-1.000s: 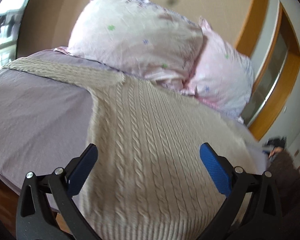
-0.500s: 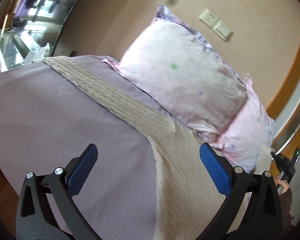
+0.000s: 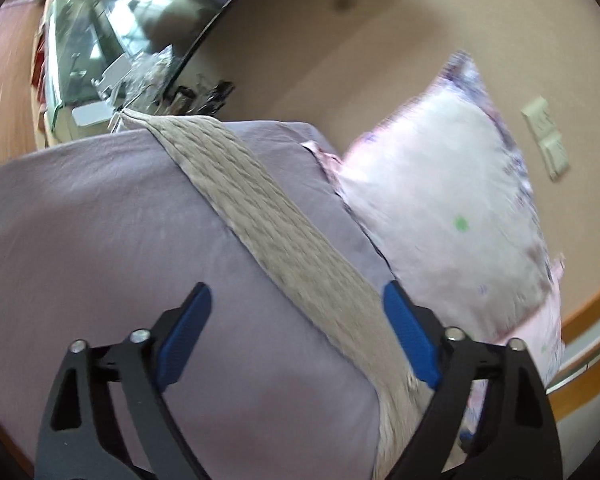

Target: Fold small clothes

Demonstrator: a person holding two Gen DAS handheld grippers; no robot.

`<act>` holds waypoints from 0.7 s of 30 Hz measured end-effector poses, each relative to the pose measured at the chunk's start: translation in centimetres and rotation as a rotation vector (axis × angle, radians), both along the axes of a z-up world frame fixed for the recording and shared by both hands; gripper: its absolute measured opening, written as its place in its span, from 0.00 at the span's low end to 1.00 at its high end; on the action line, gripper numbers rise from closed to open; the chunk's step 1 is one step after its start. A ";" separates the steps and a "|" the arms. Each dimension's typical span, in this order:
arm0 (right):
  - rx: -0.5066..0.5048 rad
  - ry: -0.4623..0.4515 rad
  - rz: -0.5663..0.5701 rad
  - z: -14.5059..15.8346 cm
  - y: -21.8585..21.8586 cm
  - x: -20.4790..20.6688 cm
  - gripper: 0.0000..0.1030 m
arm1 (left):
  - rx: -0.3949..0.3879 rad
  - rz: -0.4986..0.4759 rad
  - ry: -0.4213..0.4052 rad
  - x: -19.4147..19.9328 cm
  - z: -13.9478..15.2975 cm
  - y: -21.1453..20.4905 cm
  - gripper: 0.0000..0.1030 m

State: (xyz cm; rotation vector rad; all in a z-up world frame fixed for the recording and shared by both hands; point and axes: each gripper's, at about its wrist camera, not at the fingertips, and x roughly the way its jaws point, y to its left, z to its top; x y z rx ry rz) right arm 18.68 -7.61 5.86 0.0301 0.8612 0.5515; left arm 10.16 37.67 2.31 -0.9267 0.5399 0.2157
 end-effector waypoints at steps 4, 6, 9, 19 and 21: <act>0.009 -0.017 -0.082 0.5 -3.9 -2.1 0.77 | -0.147 0.044 0.090 3.1 -2.7 3.4 0.63; 0.022 -0.017 -0.131 0.7 -5.8 -3.4 0.77 | -0.163 0.070 0.088 3.6 -3.0 4.1 0.58; 0.058 -0.011 -0.185 0.7 -8.1 -4.6 0.77 | -0.190 0.127 0.110 4.4 -3.3 5.7 0.53; 0.135 -0.013 -0.260 0.5 -12.6 -7.1 0.78 | -0.054 0.195 0.198 7.4 -0.2 6.3 0.07; 0.148 -0.030 -0.279 0.8 -13.4 -7.2 0.78 | 0.135 0.103 0.144 9.0 4.2 1.7 0.06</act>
